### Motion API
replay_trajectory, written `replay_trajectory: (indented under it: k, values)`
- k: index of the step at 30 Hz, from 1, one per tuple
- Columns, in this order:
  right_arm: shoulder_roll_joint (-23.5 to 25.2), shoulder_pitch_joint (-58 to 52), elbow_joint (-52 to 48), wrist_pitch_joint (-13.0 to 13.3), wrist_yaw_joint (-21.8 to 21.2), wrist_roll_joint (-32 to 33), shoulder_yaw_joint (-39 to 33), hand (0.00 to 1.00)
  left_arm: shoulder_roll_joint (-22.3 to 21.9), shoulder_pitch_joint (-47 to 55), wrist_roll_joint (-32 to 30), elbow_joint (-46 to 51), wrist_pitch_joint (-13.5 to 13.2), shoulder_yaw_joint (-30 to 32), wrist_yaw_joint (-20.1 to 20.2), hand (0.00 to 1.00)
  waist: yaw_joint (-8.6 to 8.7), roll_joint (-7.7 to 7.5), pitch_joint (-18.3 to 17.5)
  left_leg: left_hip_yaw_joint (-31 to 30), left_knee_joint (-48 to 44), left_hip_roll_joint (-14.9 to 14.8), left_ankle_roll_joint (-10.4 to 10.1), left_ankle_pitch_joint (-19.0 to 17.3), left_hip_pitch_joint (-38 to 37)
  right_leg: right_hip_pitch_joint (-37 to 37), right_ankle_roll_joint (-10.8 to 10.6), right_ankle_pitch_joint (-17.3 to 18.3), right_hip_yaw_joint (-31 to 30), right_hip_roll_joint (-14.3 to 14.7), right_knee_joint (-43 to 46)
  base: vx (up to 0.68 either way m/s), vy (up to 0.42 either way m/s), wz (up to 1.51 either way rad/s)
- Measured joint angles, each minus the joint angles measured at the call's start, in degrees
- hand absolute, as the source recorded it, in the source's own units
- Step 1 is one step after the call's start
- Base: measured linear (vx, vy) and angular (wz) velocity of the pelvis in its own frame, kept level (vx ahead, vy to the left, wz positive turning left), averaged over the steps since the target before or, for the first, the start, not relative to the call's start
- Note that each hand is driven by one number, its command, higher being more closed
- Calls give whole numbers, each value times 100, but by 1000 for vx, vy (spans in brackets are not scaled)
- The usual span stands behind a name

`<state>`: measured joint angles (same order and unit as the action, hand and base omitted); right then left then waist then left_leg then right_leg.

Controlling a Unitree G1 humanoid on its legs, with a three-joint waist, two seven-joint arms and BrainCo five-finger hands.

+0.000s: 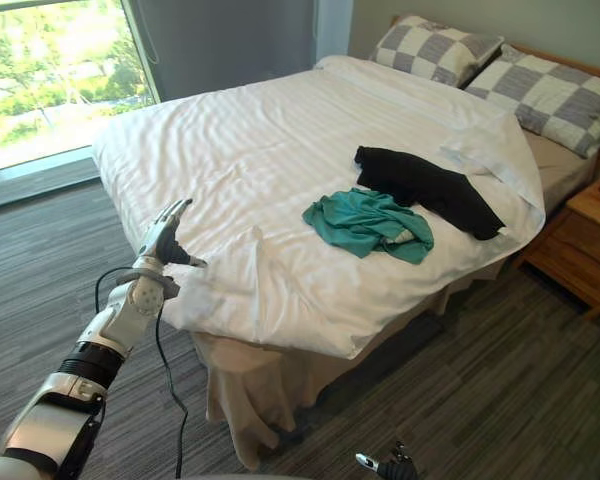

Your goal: Tidy the bed and pick cloth on bed and put in laundry

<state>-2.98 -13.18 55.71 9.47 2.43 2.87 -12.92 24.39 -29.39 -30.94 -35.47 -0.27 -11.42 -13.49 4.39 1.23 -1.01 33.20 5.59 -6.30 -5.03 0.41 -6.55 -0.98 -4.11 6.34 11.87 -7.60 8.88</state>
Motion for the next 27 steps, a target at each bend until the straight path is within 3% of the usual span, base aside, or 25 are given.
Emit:
replay_trajectory:
  k: [5,8,13,14,21,25,27]
  values:
    - [-51,172,-18,4,-12,396,50,0,-75,-448,27,-400,132,33,-70,0,57,-1,228,92,-3,-3,37,26,544,653,-2,-1,-57,-13,227,-88,-36,0]
    - [-63,472,-143,93,-70,723,285,0,-118,-727,-8,-509,256,59,-119,0,90,-74,587,151,-191,8,71,50,941,1074,-1,-1,-288,-64,365,-114,-18,-6]
    - [-55,855,-499,354,-286,1118,627,0,-186,-1076,13,-706,380,73,-454,0,128,-68,1101,286,-272,19,154,173,1435,1612,-1,0,-524,-73,388,-82,-38,-12]
    - [-61,870,-568,392,-317,1159,658,0,-199,-1142,21,-706,370,74,-562,100,131,-82,1115,305,-276,17,157,211,1554,1735,-1,0,-551,-70,392,-71,-57,-6]
    - [-348,971,-1148,559,-431,1469,785,0,-252,-1812,-18,-683,329,66,-934,100,170,-129,1451,318,-261,48,255,357,1998,2266,0,-1,-630,-98,573,-24,-13,1]
    - [-464,1016,-1213,611,-618,1502,782,0,-181,-1907,-44,-622,204,-69,-723,100,176,-120,1563,252,-245,82,265,375,2008,2266,1,-1,-620,-126,580,52,10,5]
    - [-497,1017,-1217,694,-724,1500,781,0,-5,-1907,-142,-513,91,-421,-526,100,156,-120,1563,238,-223,121,247,403,2003,2265,1,-1,-609,-160,601,86,14,7]
